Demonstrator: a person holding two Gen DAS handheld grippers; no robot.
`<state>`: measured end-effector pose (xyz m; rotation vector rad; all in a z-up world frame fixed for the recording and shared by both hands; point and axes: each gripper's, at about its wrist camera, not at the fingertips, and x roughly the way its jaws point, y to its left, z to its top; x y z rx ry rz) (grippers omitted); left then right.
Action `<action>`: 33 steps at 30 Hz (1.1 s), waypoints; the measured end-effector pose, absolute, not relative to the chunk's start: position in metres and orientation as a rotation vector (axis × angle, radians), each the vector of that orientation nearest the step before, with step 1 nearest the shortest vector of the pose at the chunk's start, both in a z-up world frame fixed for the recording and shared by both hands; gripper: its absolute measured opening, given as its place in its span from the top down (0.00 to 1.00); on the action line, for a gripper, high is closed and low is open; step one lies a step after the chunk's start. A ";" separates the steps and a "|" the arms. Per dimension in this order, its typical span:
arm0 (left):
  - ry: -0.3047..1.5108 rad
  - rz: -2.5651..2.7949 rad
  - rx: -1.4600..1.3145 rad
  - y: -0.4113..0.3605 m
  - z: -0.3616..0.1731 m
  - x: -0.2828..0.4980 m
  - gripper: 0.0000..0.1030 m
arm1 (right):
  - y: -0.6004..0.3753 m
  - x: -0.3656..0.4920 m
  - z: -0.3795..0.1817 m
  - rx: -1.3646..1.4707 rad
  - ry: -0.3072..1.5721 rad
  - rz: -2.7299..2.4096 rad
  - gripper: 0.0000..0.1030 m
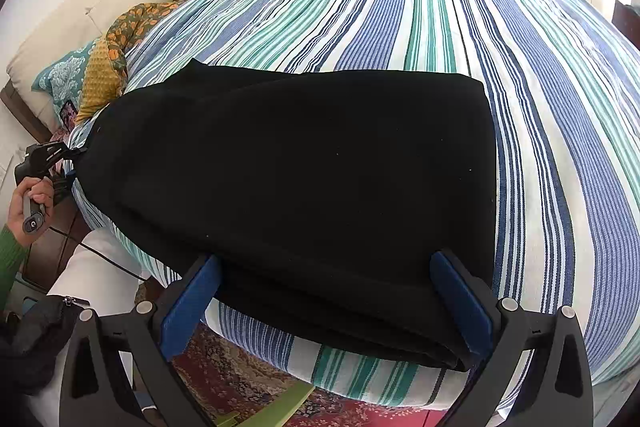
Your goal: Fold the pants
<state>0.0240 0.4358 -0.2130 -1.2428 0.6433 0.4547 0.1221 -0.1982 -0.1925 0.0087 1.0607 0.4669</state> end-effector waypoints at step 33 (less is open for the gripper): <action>0.890 -0.376 0.509 -0.113 -0.158 0.091 0.54 | -0.338 0.111 -0.121 0.436 0.686 0.100 0.01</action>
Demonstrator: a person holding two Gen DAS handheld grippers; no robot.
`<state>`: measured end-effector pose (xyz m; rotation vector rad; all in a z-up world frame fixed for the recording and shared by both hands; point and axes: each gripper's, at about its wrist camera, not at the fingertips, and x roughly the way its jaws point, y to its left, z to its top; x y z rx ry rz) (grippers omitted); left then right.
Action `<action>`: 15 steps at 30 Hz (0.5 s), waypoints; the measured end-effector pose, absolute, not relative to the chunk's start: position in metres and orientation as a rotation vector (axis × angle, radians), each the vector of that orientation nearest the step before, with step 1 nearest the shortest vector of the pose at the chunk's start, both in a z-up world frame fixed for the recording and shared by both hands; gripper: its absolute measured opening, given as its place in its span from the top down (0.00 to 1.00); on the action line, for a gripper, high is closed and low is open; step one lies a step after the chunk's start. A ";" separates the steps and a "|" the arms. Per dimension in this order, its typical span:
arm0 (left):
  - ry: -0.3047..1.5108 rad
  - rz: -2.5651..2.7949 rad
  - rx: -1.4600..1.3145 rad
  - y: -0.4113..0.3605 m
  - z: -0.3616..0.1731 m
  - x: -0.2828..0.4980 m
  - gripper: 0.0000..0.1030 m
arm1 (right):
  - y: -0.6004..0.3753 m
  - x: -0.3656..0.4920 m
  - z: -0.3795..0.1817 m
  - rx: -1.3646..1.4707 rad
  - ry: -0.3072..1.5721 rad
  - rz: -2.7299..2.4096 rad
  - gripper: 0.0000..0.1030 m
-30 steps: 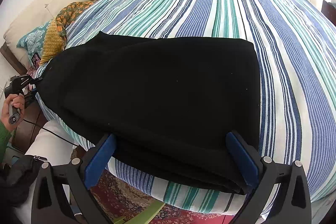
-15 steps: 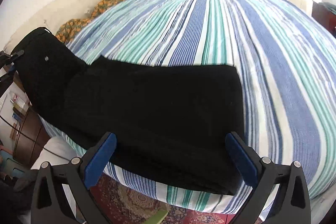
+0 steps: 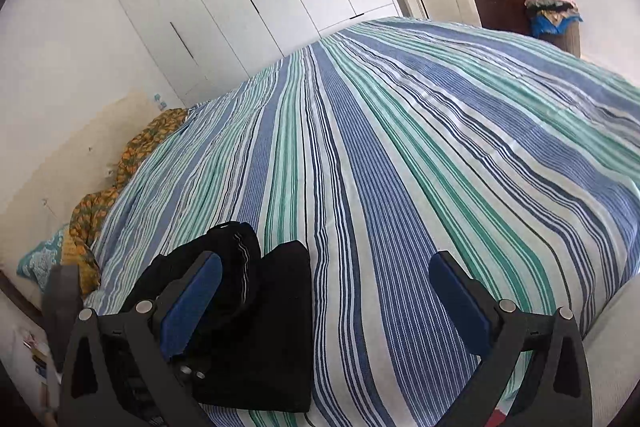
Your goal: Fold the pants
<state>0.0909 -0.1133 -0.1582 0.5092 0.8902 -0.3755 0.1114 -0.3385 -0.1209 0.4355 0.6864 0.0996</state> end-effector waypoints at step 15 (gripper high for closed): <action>0.999 -0.065 -0.166 0.105 -0.150 0.113 0.67 | -0.323 0.115 -0.134 0.593 0.753 0.379 0.01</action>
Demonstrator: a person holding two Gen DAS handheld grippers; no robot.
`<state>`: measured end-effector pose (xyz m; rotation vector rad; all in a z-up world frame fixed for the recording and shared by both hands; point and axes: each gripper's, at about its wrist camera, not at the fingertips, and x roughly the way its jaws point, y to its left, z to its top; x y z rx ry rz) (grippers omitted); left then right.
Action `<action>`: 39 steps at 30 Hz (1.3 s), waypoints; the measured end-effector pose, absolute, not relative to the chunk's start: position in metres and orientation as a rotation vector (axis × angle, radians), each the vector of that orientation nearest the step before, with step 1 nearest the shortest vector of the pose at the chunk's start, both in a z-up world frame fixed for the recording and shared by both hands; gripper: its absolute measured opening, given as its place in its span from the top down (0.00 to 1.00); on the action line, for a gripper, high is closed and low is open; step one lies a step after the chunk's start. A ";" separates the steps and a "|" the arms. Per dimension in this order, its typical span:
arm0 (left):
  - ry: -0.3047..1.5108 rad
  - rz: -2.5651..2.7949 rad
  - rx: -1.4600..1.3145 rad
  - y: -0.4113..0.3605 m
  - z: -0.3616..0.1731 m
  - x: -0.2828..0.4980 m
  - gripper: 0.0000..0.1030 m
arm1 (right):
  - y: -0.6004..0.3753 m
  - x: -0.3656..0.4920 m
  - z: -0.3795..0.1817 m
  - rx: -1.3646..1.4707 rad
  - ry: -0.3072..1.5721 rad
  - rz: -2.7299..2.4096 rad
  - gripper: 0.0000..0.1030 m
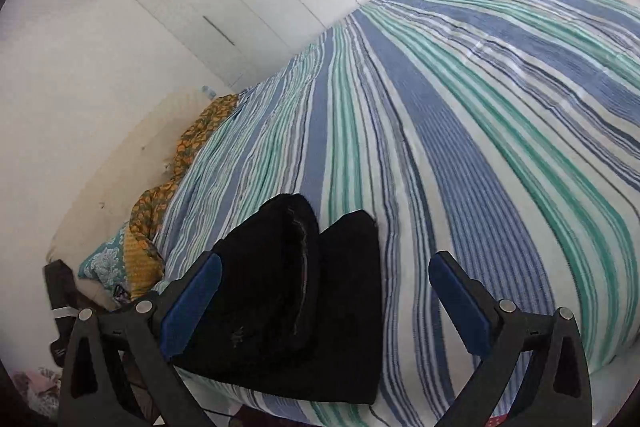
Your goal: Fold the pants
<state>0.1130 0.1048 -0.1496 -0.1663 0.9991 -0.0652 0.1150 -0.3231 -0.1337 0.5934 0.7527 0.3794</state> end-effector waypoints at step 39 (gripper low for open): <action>0.908 -0.200 -0.224 0.087 -0.091 0.112 0.41 | -0.256 0.163 -0.123 0.367 1.155 0.908 0.83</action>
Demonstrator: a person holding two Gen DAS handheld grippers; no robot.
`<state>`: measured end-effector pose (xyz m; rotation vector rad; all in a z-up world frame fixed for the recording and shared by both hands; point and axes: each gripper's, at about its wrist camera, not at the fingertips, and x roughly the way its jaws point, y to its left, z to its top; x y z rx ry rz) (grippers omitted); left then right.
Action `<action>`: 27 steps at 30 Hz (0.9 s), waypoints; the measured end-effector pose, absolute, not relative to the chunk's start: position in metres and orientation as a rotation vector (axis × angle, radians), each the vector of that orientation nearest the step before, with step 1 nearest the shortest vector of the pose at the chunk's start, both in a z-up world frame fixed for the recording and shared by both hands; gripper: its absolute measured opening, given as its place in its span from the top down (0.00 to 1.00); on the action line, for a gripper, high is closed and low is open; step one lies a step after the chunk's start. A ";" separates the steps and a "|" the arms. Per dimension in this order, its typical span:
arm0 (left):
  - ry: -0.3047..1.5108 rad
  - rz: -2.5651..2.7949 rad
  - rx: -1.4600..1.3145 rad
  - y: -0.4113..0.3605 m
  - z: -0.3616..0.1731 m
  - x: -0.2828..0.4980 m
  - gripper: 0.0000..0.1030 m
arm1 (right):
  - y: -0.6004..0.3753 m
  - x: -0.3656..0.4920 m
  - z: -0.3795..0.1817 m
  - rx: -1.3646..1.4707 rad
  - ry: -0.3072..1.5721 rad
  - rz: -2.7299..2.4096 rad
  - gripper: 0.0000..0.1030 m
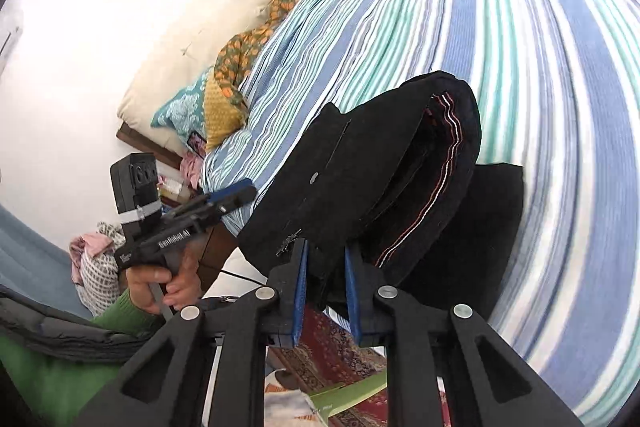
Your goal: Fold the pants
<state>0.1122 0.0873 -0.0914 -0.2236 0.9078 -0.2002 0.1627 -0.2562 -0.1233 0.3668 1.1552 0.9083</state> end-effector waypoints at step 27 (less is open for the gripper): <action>1.096 -0.036 0.112 0.061 -0.150 0.112 0.36 | -0.220 0.202 -0.192 0.137 1.128 0.575 0.76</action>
